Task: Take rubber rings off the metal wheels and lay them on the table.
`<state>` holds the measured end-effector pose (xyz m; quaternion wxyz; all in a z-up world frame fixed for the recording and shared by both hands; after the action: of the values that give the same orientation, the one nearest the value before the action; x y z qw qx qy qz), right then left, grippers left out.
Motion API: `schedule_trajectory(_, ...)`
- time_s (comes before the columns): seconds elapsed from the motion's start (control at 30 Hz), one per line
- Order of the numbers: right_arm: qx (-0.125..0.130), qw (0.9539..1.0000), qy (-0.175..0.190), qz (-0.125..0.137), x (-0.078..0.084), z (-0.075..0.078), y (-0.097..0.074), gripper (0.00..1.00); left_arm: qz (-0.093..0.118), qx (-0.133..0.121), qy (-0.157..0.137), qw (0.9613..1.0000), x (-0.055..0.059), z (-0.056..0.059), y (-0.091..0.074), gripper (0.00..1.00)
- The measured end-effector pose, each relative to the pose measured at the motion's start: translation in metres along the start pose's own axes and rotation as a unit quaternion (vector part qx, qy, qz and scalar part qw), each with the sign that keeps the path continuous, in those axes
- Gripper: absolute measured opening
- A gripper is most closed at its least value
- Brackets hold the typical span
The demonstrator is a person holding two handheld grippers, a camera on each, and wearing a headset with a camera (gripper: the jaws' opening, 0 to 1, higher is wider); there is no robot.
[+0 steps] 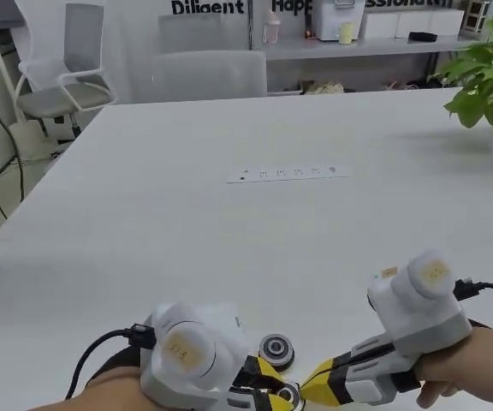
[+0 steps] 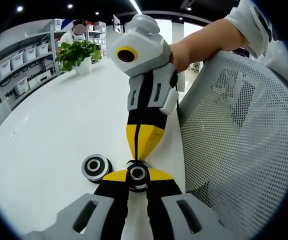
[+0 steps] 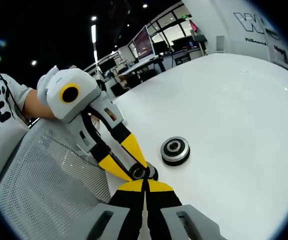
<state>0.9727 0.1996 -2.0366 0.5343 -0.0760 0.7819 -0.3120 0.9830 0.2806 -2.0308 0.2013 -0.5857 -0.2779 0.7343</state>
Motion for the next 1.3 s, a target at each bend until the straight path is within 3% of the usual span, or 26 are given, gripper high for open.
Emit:
schedule_trajectory(0.93, -0.011, 0.9999, -0.003, 0.007, -0.004, -0.005, 0.004, 0.00, -0.001, 0.003, 0.002, 1.0000, 0.000, 0.000, 0.000, 0.08)
schedule_trajectory(1.23, -0.017, 0.9996, -0.019, 0.015, -0.007, -0.008, 0.007, 0.00, -0.001, 0.003, 0.001, 1.0000, 0.001, 0.000, 0.000, 0.08)
schedule_trajectory(1.3, -0.032, 0.9990, -0.019, 0.024, -0.010, -0.012, 0.007, 0.00, -0.001, 0.003, 0.001, 1.0000, 0.001, 0.000, 0.000, 0.08)
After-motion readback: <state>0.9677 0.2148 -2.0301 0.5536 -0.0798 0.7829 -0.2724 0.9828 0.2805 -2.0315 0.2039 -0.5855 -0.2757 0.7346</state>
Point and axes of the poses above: the centre of the closed fingertips' face, and the gripper's own axes: y roughly forward along the fingers, z roughly to its right, x roughly out of its underside, the point moved 5 cm from there along -y, roughly backward along the fingers, and after that the axes turned 15 degrees about -y, right-handed, at the moved point
